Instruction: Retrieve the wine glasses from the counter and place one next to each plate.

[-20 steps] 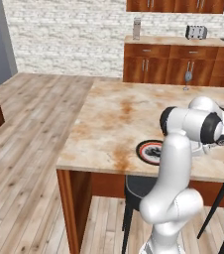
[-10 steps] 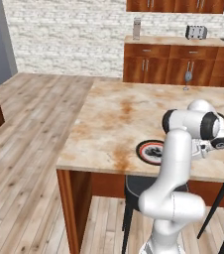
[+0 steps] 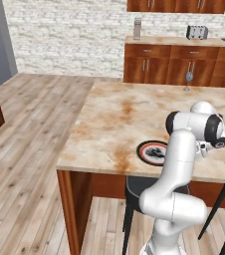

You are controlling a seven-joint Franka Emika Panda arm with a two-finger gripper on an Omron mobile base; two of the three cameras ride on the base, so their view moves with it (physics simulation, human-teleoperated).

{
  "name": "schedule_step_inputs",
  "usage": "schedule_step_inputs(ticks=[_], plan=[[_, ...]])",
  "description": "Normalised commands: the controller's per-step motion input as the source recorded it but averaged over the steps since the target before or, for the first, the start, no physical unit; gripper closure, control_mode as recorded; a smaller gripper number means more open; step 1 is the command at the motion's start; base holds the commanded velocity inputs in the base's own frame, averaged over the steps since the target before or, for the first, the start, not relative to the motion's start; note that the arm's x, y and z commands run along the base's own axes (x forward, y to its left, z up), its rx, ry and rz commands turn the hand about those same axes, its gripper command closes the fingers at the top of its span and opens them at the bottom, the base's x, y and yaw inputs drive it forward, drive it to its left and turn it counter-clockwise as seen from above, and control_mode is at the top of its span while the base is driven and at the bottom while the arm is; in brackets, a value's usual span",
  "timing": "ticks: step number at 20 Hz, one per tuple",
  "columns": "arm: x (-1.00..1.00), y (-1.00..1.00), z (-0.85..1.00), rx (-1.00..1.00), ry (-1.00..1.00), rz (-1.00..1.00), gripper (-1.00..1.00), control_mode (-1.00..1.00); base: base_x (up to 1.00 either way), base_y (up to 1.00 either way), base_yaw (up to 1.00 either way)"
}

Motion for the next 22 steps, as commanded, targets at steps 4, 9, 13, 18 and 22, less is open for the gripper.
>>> schedule_step_inputs(ticks=[4, 9, 13, 18, 22], plan=[[0.01, -0.16, -0.19, -0.01, 0.0, 0.0, -1.0, -1.0, 0.0, 0.0, 0.0], [-0.02, -0.17, -0.04, 0.0, 0.02, 0.02, -1.0, -1.0, 0.0, 0.0, 0.0], [-0.28, -0.13, -0.04, 0.0, 0.08, 0.11, -1.0, -1.0, 0.0, 0.0, 0.0], [-0.19, -0.25, -0.15, 0.0, 0.17, 0.13, -1.0, -1.0, 0.0, 0.0, 0.0], [0.07, -0.34, 0.0, 0.0, 0.06, 0.03, -1.0, -1.0, 0.0, 0.0, 0.0]])
